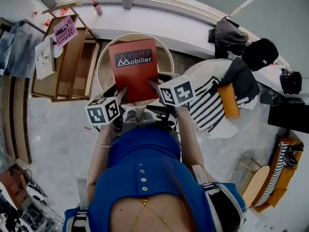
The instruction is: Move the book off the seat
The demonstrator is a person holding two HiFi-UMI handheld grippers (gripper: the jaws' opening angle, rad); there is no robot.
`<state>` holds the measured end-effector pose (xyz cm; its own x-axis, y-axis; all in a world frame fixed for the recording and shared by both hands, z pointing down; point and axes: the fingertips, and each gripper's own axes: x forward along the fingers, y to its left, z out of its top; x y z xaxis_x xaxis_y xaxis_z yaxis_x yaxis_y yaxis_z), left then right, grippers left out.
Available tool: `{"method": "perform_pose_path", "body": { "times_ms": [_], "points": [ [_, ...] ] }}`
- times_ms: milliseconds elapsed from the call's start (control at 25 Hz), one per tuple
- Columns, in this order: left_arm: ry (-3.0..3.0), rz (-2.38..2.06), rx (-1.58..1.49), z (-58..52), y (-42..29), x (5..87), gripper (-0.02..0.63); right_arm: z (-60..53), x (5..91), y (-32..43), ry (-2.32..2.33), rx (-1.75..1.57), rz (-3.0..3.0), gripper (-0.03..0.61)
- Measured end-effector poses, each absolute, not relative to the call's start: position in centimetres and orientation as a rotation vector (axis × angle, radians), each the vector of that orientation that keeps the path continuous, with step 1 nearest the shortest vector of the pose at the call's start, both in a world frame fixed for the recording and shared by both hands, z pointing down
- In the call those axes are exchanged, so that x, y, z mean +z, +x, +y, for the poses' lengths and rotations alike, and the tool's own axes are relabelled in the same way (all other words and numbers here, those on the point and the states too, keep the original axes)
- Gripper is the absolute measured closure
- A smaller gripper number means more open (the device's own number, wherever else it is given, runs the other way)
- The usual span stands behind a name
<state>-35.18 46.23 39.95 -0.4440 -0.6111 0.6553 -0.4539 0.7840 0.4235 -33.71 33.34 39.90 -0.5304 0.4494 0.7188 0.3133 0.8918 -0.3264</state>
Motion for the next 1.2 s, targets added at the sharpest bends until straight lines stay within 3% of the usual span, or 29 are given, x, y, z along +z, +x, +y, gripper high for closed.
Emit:
{"method": "perform_pose_path", "body": {
  "times_ms": [600, 1200],
  "points": [
    [0.781, -2.066, -0.221, 45.5, -36.5, 42.4, 0.423, 32.6, 42.6, -34.9, -0.539, 0.241, -2.113, 0.411],
    [0.728, -1.879, -0.142, 45.6, -40.9, 55.8, 0.423, 32.8, 57.0, -38.6, -0.502, 0.389, -1.862, 0.413]
  ]
}}
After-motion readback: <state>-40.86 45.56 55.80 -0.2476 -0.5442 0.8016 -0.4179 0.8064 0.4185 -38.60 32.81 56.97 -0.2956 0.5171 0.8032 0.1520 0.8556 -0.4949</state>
